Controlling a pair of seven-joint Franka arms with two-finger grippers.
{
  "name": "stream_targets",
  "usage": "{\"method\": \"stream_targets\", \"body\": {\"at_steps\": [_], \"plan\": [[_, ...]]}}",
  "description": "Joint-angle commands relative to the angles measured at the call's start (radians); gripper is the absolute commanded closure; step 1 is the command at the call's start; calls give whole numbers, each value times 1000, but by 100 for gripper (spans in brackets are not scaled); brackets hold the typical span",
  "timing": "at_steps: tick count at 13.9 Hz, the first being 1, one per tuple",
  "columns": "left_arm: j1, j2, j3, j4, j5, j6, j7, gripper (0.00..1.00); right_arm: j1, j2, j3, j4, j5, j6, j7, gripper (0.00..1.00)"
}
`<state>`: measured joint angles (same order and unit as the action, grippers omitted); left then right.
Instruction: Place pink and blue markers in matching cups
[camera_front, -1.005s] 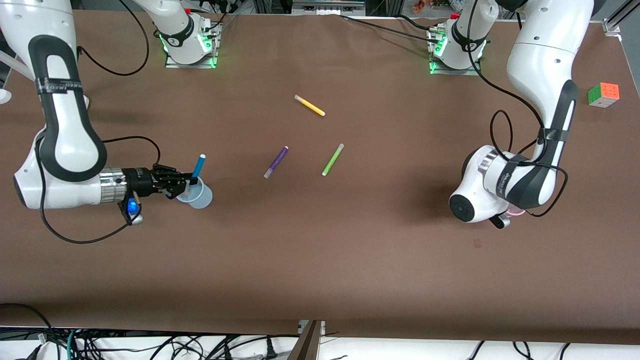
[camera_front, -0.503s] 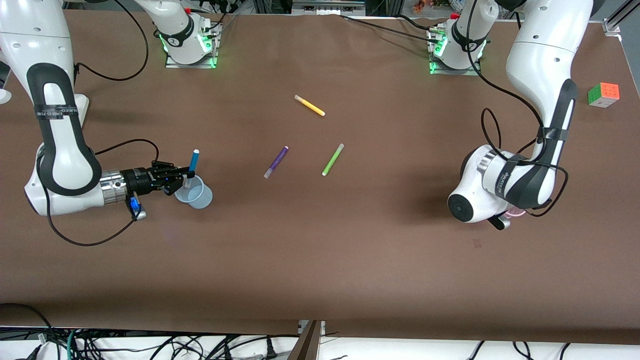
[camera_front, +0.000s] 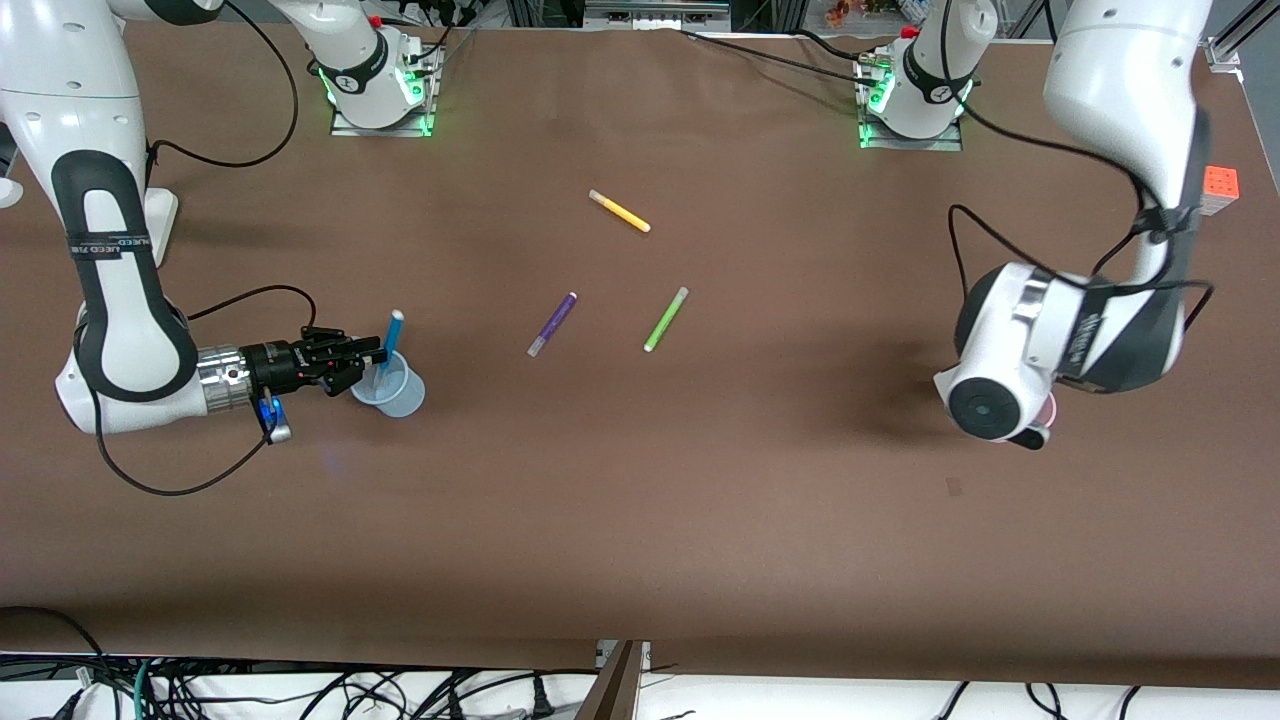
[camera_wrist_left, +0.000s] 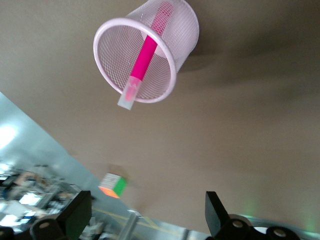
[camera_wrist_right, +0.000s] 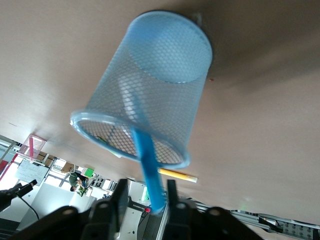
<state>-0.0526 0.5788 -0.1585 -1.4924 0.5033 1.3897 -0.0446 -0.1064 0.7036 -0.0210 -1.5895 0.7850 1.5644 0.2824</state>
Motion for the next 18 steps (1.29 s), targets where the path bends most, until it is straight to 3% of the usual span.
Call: {"method": "stream_targets", "body": {"at_steps": [1,6,9,11,12,14,16,18], "plan": [[28,-88,-7,-16,-135,17,-141,0,-19,13,15,60,28,-52,-3,40],[28,-298,-10,-14,-329,175,-251,0,-30,-7,12,253,-7,-213,43,40],[31,-402,7,-14,-410,235,-238,0,-24,-85,15,360,-128,-285,43,40],[39,-482,74,-64,-460,337,-157,0,-16,-154,21,408,-218,-334,41,40],[42,-523,91,-112,-480,351,-52,0,-16,-195,22,430,-268,-355,37,36],[43,-612,117,-211,-474,362,28,0,-16,-286,24,434,-340,-372,29,1],[48,-716,119,-348,-470,377,22,0,-15,-355,26,434,-427,-395,29,0],[45,-726,119,-352,-470,379,8,0,20,-418,29,430,-563,-431,-29,0]]}}
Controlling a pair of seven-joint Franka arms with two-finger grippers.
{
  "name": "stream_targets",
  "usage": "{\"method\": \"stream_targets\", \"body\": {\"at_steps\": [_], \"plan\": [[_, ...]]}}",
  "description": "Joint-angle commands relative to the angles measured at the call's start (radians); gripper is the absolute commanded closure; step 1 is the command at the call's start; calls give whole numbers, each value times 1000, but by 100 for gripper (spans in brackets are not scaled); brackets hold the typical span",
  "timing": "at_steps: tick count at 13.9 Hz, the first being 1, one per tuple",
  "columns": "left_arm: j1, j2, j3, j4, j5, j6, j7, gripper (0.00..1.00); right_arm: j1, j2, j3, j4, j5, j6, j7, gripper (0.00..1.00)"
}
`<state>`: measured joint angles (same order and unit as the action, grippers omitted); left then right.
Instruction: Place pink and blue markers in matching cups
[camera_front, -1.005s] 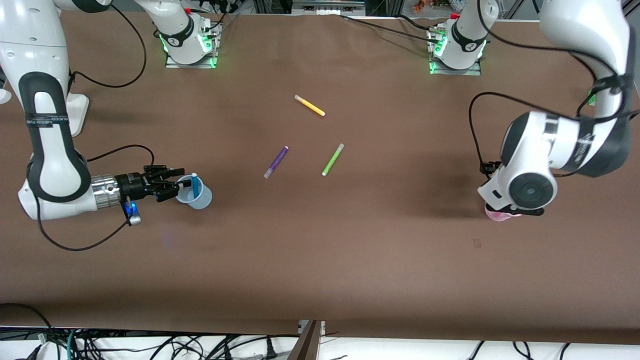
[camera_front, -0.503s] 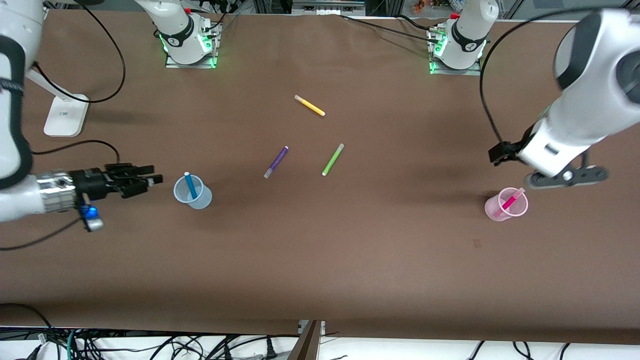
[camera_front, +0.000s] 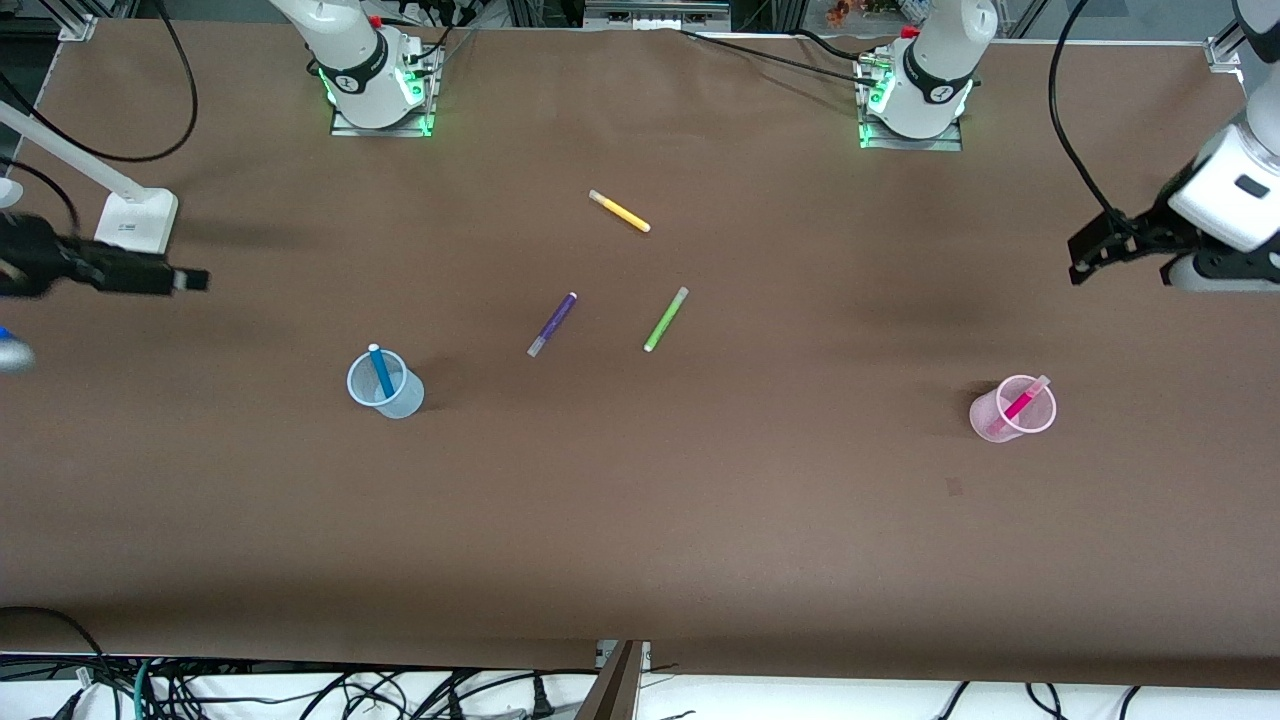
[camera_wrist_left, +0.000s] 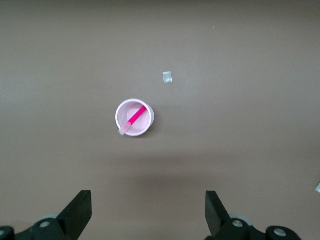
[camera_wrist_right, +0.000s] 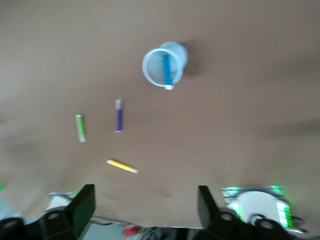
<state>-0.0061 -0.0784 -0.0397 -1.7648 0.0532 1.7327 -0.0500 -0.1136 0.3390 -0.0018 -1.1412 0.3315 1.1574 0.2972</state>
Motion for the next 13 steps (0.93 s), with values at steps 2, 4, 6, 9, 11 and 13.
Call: {"method": "stream_targets", "body": {"at_steps": [2,4,6,9,11,13], "plan": [[-2,-69,0,-82,-18,30,-40,0,34,-106,26,-53,-224,-41,-180,0],[1,-57,-2,-59,-15,19,-33,0,34,-181,25,-162,-246,-24,-219,0],[3,-12,0,13,-13,-40,2,0,34,-263,26,-311,-252,54,-217,0],[2,26,-3,53,-13,-45,2,0,34,-374,36,-544,-255,238,-242,0],[2,25,-2,53,-13,-51,6,0,34,-397,42,-569,-278,265,-294,0],[2,25,-11,53,-13,-61,4,0,34,-397,45,-565,-328,257,-354,0]]}}
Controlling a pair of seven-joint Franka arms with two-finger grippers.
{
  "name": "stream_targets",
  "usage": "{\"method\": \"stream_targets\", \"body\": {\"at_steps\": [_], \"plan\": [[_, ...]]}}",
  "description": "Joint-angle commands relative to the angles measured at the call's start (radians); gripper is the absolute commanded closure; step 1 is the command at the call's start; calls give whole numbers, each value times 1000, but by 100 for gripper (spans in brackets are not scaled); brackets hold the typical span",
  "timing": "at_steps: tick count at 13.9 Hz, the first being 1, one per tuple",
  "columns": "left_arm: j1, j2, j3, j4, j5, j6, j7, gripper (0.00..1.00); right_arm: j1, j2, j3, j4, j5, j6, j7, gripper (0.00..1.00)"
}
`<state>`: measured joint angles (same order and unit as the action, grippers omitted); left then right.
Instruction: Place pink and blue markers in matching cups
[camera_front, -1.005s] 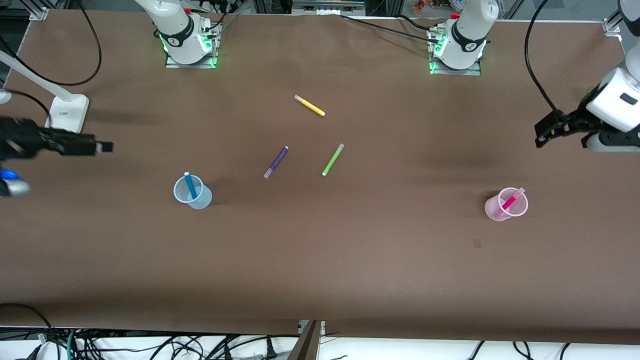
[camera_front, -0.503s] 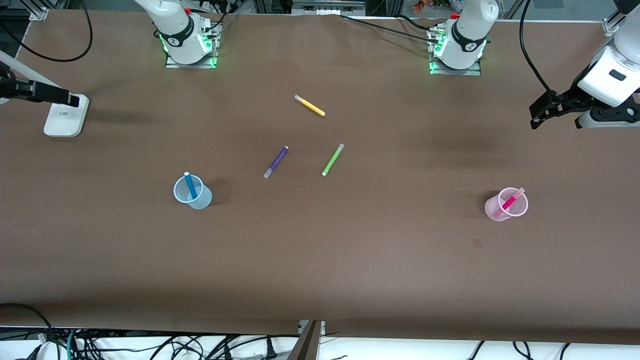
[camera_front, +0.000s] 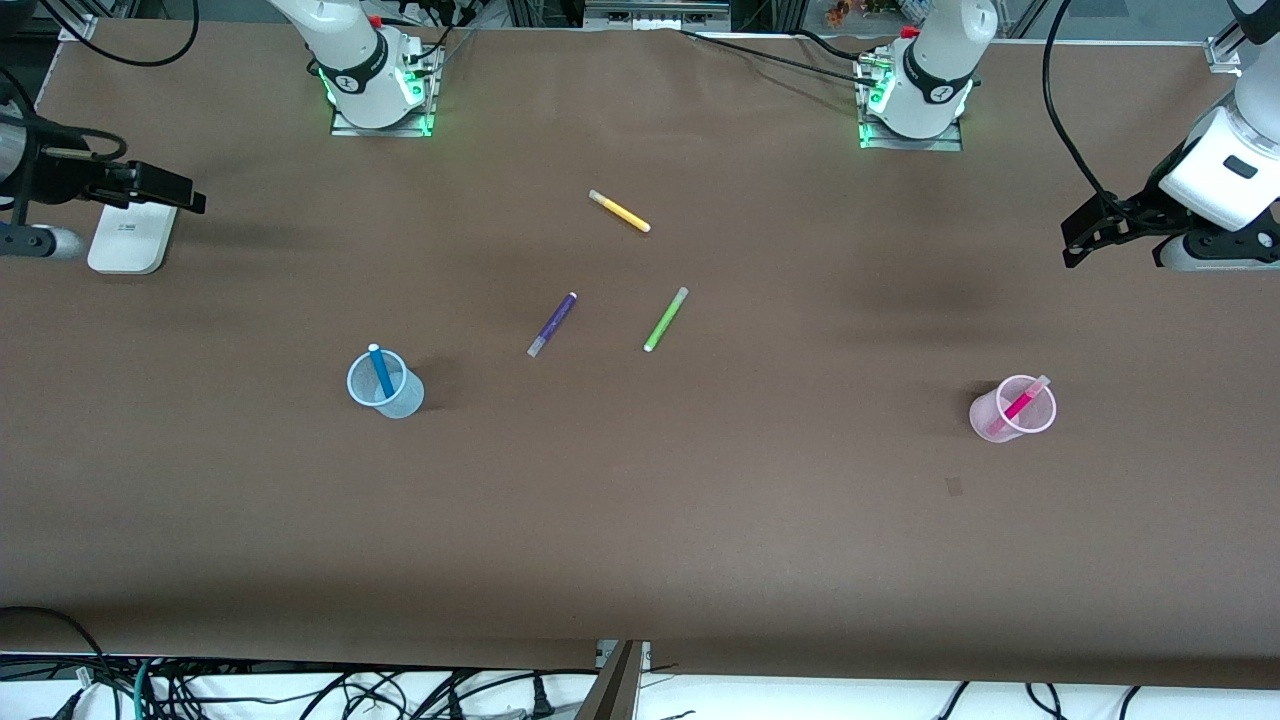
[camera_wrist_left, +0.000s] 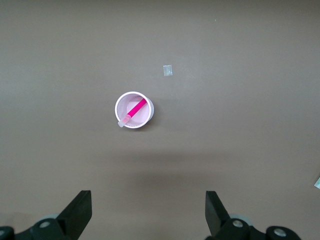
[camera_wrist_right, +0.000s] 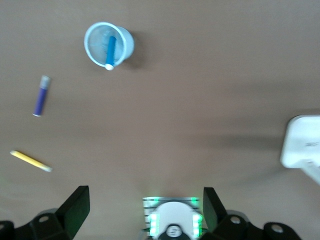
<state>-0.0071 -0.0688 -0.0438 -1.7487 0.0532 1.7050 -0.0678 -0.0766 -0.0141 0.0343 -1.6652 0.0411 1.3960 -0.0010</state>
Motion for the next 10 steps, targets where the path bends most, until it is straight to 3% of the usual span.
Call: {"method": "stream_targets", "body": {"at_steps": [1,10], "plan": [[2,15,-5,37,-13,-31,22,0,-3,-44,10,-41,-35,15,-50,0],[2,15,-1,37,-6,-42,22,0,-3,-44,82,-34,-36,15,4,0]]}}
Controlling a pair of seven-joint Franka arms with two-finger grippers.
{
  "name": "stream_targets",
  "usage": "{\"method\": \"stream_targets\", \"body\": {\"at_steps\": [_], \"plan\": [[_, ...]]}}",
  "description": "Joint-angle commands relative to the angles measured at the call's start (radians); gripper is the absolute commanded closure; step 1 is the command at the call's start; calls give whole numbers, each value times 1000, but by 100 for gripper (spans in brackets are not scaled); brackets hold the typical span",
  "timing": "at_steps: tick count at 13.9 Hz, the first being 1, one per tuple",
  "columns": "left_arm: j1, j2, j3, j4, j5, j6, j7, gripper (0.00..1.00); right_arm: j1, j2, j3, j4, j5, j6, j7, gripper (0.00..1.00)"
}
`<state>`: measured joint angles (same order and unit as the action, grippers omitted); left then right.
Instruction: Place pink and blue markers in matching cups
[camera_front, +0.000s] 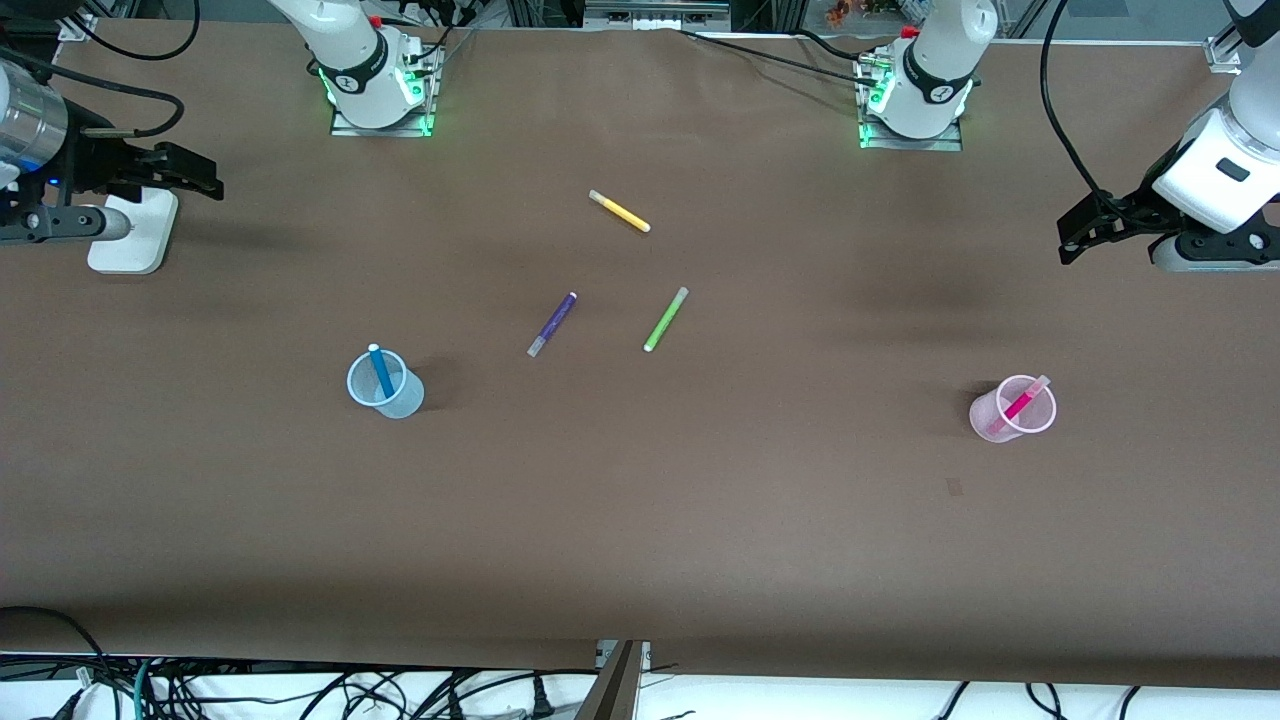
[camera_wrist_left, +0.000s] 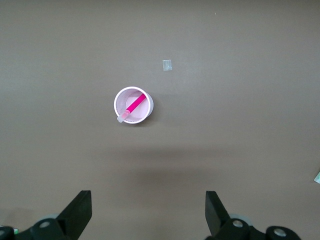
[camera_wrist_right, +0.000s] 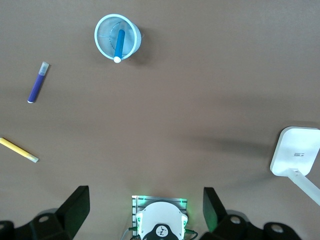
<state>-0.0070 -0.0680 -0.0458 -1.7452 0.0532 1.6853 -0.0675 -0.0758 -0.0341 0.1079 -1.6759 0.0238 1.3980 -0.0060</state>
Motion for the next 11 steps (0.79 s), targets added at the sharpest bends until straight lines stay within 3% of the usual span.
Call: {"method": "stream_targets", "body": {"at_steps": [1,7,9,11], "plan": [[2,14,-3,33,23,-21,23,0,-5,-23,7,-22,-21,15,5,0],[2,13,-6,35,47,-22,25,0,10,-23,-27,-21,-24,13,-6,0],[2,13,-6,35,43,-22,25,0,74,-23,-88,-21,-28,16,-3,0],[2,13,-5,35,37,-22,26,0,74,-21,-91,-21,-28,16,-5,0]]}}
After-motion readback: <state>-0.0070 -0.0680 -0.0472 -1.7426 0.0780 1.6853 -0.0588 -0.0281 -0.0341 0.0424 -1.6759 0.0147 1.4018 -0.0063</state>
